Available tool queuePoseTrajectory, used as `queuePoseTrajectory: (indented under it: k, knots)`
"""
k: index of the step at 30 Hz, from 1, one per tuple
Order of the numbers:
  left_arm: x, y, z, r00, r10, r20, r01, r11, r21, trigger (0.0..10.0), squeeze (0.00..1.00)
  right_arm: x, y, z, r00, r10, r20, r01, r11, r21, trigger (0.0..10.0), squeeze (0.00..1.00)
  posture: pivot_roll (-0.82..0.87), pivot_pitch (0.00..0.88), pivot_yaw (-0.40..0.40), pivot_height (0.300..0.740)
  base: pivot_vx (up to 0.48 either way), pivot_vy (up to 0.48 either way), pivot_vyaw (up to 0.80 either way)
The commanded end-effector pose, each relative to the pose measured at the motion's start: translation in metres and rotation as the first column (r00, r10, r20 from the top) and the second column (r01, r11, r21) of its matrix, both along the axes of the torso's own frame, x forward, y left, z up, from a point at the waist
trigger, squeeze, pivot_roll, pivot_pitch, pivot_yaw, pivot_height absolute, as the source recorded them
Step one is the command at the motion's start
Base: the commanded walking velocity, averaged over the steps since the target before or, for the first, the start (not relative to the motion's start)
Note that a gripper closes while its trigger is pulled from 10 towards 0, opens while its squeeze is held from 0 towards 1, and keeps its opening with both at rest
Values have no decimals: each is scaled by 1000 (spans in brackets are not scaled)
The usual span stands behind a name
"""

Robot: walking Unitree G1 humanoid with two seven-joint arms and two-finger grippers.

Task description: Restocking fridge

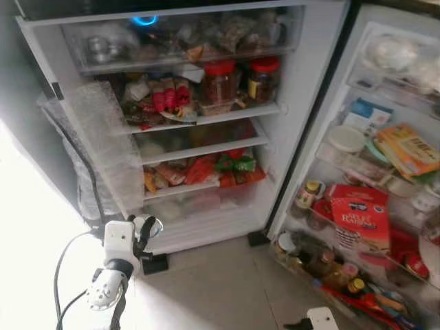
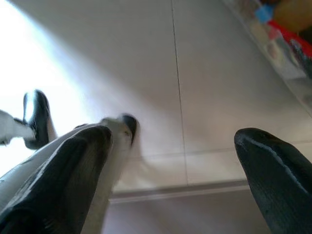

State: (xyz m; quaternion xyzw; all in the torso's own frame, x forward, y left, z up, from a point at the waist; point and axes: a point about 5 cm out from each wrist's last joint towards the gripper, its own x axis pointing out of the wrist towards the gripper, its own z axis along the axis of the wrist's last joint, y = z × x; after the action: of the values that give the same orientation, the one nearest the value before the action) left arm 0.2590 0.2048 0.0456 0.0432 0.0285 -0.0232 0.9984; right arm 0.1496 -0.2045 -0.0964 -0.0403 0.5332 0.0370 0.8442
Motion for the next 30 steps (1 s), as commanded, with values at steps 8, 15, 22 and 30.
queuePoseTrajectory:
  k: [8, 15, 22, 30]
  knots:
    - [4, -8, 6, 999, -27, 22, 27, 1000, -8, 10000, 0, -8, -6, -2, 1000, -9, -19, 8, 1000, -13, 10000, 0, -104, 51, -21, 740, 267, 0, 0]
    - [5, -8, 6, 999, -24, 23, 25, 1000, -8, 10000, 0, -7, -6, -2, 1000, 8, -21, -8, 1000, -15, 10000, 0, -104, 60, -22, 740, 270, 0, 0]
    - [5, -7, 5, 1000, -19, 20, 19, 1000, -4, 10000, 0, -7, -6, -2, 1000, 18, -24, -18, 1000, -17, 10000, 0, -102, 66, -24, 740, 271, 0, 626]
    - [6, -7, 6, 1000, -17, 17, 17, 1000, -2, 10000, 0, -7, -5, -2, 1000, 2, -19, -3, 1000, -5, 10000, 0, -101, 74, -22, 740, 267, 0, 230]
